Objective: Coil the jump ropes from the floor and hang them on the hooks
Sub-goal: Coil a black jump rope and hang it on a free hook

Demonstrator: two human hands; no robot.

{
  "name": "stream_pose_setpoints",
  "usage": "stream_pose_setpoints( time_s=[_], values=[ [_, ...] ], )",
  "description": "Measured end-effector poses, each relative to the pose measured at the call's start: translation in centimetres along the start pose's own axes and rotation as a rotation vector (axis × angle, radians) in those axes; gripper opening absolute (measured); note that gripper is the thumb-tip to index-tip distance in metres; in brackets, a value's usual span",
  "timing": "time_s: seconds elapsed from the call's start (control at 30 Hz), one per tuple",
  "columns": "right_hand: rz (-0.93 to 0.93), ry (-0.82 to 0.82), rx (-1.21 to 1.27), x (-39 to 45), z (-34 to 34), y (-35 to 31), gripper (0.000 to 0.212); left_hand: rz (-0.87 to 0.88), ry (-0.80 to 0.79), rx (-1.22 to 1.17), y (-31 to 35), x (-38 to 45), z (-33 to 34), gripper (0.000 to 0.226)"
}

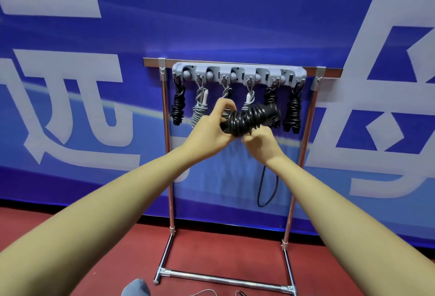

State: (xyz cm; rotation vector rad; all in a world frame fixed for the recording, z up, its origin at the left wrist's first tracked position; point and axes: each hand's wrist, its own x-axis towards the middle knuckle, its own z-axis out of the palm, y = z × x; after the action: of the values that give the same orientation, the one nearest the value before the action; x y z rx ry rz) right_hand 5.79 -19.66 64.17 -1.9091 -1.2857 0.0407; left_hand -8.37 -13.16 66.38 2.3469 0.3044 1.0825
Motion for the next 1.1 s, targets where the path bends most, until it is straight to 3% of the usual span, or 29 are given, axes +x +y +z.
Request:
stream_pose_setpoints(
  time_s=[0.07,0.13,0.3,0.43,0.6,0.8,0.93,1.03,1.1],
  values=[
    [0.054,-0.047,-0.024,0.1,0.2,-1.0,0.033,-0.144,0.055,-0.107,1.0,0.6,0.8,0.035],
    [0.065,-0.141,-0.136,-0.1,0.3,-1.3,0.035,-0.254,0.084,-0.085,1.2,1.5,1.3,0.034],
    [-0.025,-0.231,-0.309,-1.0,0.3,0.0,0.031,-0.307,0.014,0.518,-0.4,2.0,1.6,0.047],
    [-0.089,-0.373,-0.298,-2.4,0.7,-0.8,0.033,-0.389,-0.065,0.814,-1.5,1.2,3.1,0.058],
    [-0.163,-0.469,-0.486,-4.0,1.4,-0.5,0.033,-0.316,-0.22,1.087,-3.7,-0.9,4.0,0.056],
    [-0.401,-0.334,-0.785,-4.4,1.2,-1.2,0.026,-0.206,-0.401,1.207,-5.7,-2.3,3.6,0.03],
    [-0.286,-0.311,-0.644,-4.1,1.1,-0.6,0.029,-0.047,-0.527,1.235,-5.6,-2.7,2.7,0.019],
    [-0.228,-0.399,-0.566,-4.5,1.6,0.0,0.045,0.087,-0.607,1.282,-5.3,-3.1,2.1,0.019],
    [-0.227,-0.455,-0.528,-5.0,2.1,0.3,0.04,0.143,-0.625,1.265,-5.0,-3.2,1.5,0.02]
  ],
)
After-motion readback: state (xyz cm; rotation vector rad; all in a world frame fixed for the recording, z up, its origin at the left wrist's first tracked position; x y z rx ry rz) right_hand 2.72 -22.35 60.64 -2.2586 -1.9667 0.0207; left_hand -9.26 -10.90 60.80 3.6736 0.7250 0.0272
